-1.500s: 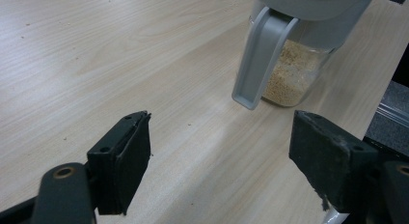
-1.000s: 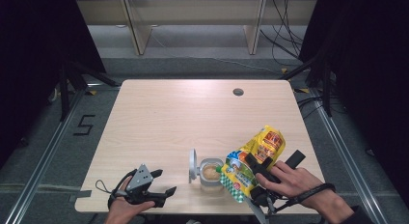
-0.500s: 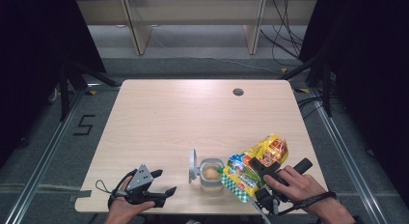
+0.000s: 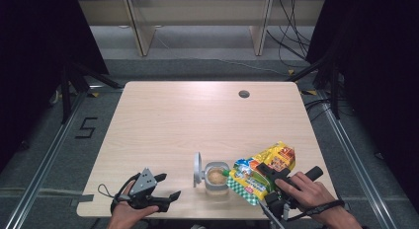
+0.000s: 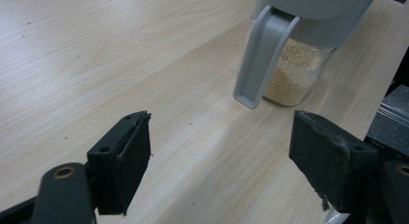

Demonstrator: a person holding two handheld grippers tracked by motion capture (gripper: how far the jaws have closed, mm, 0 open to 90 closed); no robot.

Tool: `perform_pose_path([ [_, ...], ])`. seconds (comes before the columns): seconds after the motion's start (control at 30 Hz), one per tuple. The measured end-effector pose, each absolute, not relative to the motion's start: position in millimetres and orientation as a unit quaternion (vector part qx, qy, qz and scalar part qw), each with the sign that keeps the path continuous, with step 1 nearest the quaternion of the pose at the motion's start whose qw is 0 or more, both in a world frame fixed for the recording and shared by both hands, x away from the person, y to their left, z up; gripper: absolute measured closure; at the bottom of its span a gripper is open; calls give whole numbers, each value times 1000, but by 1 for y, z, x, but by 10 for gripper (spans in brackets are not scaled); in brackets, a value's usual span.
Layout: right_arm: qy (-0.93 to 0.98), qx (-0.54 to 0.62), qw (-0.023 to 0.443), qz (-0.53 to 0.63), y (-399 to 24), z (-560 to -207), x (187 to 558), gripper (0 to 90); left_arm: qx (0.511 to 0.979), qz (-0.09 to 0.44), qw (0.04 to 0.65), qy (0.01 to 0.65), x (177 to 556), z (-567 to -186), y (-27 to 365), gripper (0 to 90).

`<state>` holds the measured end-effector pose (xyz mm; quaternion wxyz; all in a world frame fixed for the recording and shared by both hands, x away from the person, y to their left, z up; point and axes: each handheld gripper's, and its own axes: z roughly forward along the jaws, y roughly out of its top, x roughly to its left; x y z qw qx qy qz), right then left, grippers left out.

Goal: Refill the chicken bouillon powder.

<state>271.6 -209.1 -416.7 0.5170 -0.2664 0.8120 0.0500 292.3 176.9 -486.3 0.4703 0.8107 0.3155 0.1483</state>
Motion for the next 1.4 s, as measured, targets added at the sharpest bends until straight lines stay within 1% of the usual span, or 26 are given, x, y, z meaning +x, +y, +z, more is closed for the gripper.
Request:
perform_pose_path([
  [0.27, 812, -259, 517, 82, -212, -420, 275, 758, 810, 148, 471, 317, 292, -486, 177, 219],
  [0.3, 824, -229, 511, 86, -214, -423, 273, 758, 810, 148, 471, 317, 292, -486, 177, 219],
  [0.33, 815, -250, 514, 94, -213, -421, 277, 758, 809, 147, 473, 317, 292, -487, 176, 219],
  [0.4, 826, -225, 507, 101, -215, -423, 278, 760, 810, 147, 471, 317, 292, -487, 177, 219],
  [0.53, 830, -215, 500, 127, -217, -424, 282, 765, 810, 148, 470, 317, 292, -486, 177, 219],
  [0.57, 830, -211, 500, 131, -218, -423, 283, 766, 806, 144, 471, 328, 291, -487, 176, 219],
  [0.6, 834, -196, 496, 143, -219, -425, 284, 766, 809, 146, 471, 320, 292, -487, 177, 219],
  [0.67, 830, -202, 497, 149, -220, -425, 287, 769, 811, 148, 470, 316, 292, -486, 177, 219],
  [0.7, 838, -185, 490, 155, -221, -427, 287, 769, 811, 146, 470, 316, 292, -486, 177, 219],
  [0.73, 834, -184, 494, 163, -223, -428, 288, 769, 811, 146, 470, 317, 292, -486, 177, 219],
  [0.8, 846, -141, 479, 188, -227, -434, 289, 773, 802, 142, 476, 332, 291, -487, 175, 219],
  [0.83, 842, -156, 479, 192, -226, -433, 292, 773, 808, 143, 472, 323, 292, -487, 177, 219],
  [0.87, 846, -132, 475, 202, -229, -435, 292, 774, 809, 147, 473, 317, 293, -487, 177, 219],
  [0.9, 843, -137, 475, 210, -229, -434, 294, 774, 809, 146, 473, 318, 292, -487, 177, 219],
  [0.93, 848, -105, 473, 217, -232, -436, 293, 775, 808, 148, 473, 318, 292, -487, 176, 219],
  [0.97, 845, -103, 472, 229, -232, -437, 295, 776, 810, 147, 471, 317, 292, -486, 177, 219],
  [1.0, 840, -127, 479, 223, -232, -434, 298, 778, 810, 147, 471, 317, 292, -486, 177, 219],
  [1.07, 846, -83, 464, 249, -235, -440, 297, 781, 810, 148, 471, 317, 292, -487, 177, 219],
  [1.1, 844, -95, 466, 247, -235, -440, 299, 782, 809, 146, 473, 317, 292, -487, 177, 219],
  [1.13, 848, -74, 458, 256, -236, -442, 299, 782, 809, 146, 474, 317, 292, -487, 176, 219],
  [1.2, 845, -80, 459, 262, -236, -443, 303, 785, 810, 147, 471, 316, 292, -486, 177, 218],
  [1.33, 847, -32, 441, 296, -238, -447, 304, 788, 806, 142, 472, 328, 291, -487, 176, 219],
  [1.4, 845, -27, 438, 306, -240, -446, 307, 790, 811, 145, 470, 318, 292, -486, 177, 219],
])
